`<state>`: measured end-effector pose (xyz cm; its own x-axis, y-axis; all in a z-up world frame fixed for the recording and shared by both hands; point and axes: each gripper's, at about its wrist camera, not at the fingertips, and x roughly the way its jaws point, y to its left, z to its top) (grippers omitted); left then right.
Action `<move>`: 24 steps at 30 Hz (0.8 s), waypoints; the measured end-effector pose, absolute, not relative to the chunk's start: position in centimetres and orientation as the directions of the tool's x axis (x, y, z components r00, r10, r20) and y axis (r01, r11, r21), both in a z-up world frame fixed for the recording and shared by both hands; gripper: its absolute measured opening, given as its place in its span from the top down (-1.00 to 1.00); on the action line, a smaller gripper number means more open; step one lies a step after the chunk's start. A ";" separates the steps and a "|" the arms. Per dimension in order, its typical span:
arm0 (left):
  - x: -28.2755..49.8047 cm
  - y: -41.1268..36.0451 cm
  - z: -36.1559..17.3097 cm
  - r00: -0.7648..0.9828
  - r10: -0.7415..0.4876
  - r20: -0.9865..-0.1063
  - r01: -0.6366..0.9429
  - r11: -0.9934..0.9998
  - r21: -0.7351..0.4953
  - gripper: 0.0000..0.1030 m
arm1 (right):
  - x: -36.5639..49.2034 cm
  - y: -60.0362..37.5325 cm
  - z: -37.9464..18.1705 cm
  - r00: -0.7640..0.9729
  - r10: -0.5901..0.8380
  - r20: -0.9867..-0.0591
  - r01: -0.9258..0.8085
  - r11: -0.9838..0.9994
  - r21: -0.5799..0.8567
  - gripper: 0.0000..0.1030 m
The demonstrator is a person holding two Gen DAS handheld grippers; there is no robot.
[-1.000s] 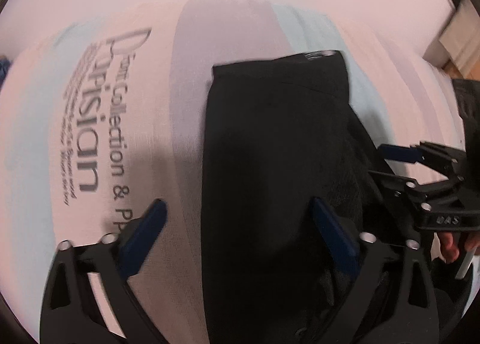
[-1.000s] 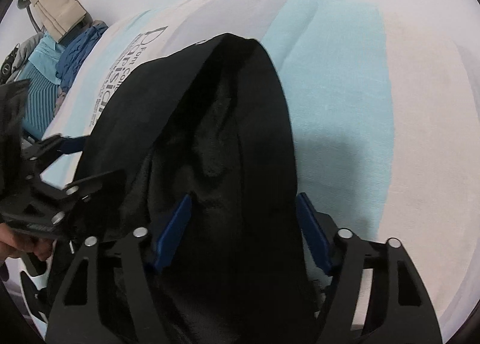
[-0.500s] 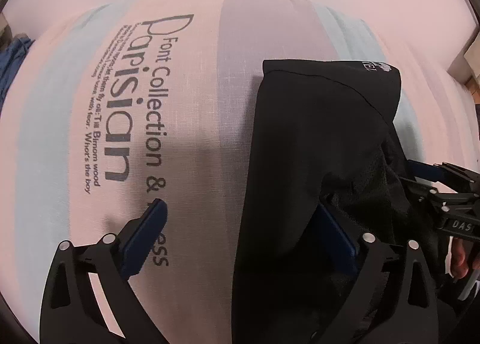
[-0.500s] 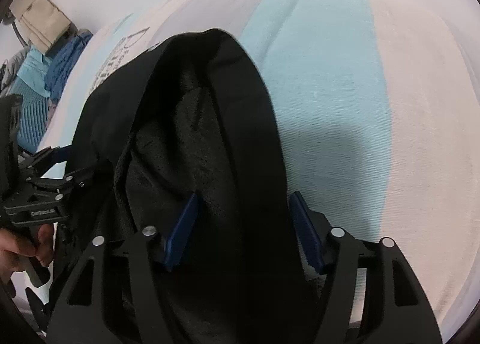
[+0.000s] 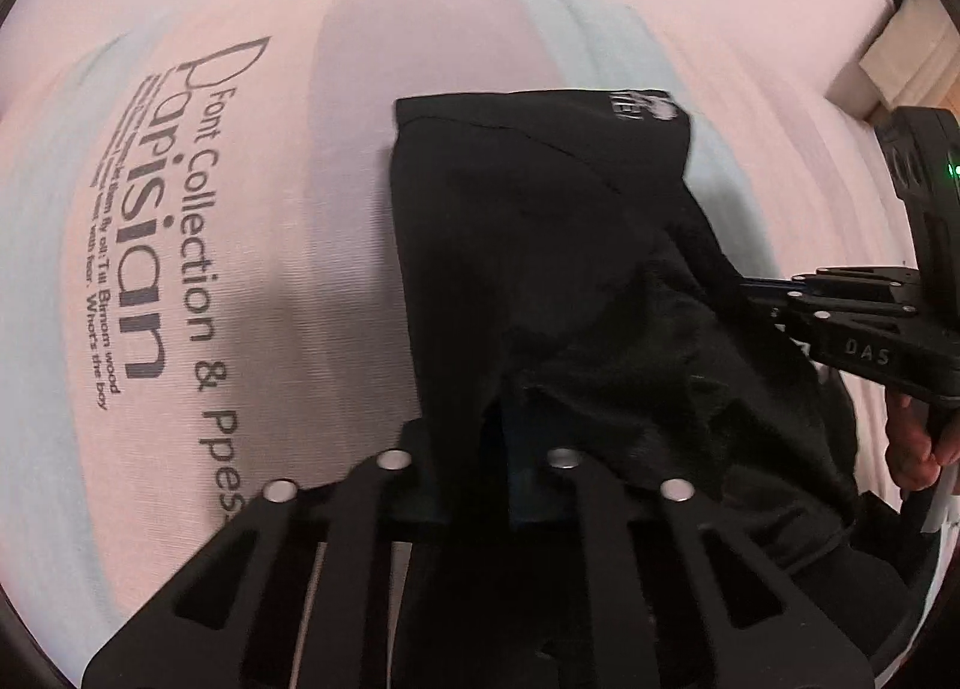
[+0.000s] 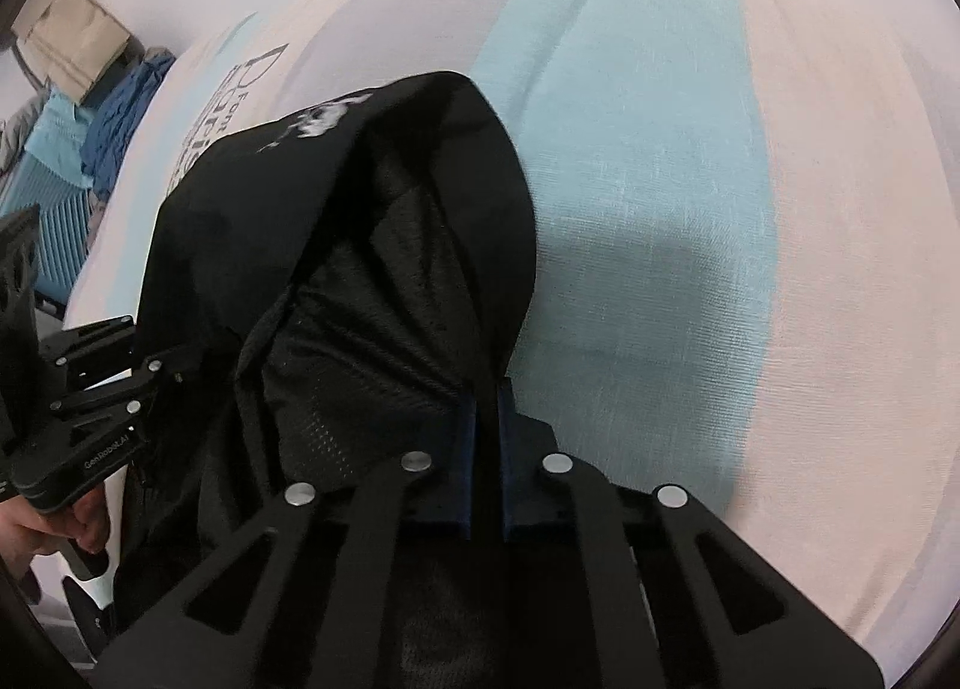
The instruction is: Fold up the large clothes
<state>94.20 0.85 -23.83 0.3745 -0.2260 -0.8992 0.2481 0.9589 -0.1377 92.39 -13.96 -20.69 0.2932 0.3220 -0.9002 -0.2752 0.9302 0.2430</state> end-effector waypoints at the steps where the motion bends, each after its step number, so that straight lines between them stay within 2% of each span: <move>1: 94.1 0.5 -23.7 0.376 -0.227 -0.899 0.249 0.959 -0.138 0.86 | 92.2 -13.9 -20.5 0.296 0.319 -0.901 -0.275 0.931 0.239 0.93; 6: 93.5 0.1 -22.2 0.395 -0.227 -0.890 0.260 0.957 -0.129 0.91 | 91.3 -13.5 -19.3 0.328 0.302 -0.895 -0.278 0.936 0.214 0.95; 9: 92.7 0.5 -20.9 0.407 -0.223 -0.886 0.272 0.955 -0.115 0.91 | 90.7 -13.5 -18.3 0.329 0.348 -0.878 -0.304 0.919 0.250 0.95; 16: 90.2 0.7 -17.1 0.471 -0.223 -0.854 0.290 0.953 -0.088 0.92 | 88.1 -13.7 -15.9 0.361 0.357 -0.862 -0.357 0.906 0.226 0.97; 24: 84.8 -1.1 -12.8 0.532 -0.229 -0.815 0.326 0.944 -0.053 0.92 | 82.4 -14.6 -12.4 0.451 0.329 -0.829 -0.416 0.900 0.130 0.98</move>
<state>84.76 -1.07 -12.78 0.5315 -0.2294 -0.8154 0.3258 0.9440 -0.0533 82.36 -14.58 -12.39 0.4515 0.3291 -0.8294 -0.4165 0.8998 0.1303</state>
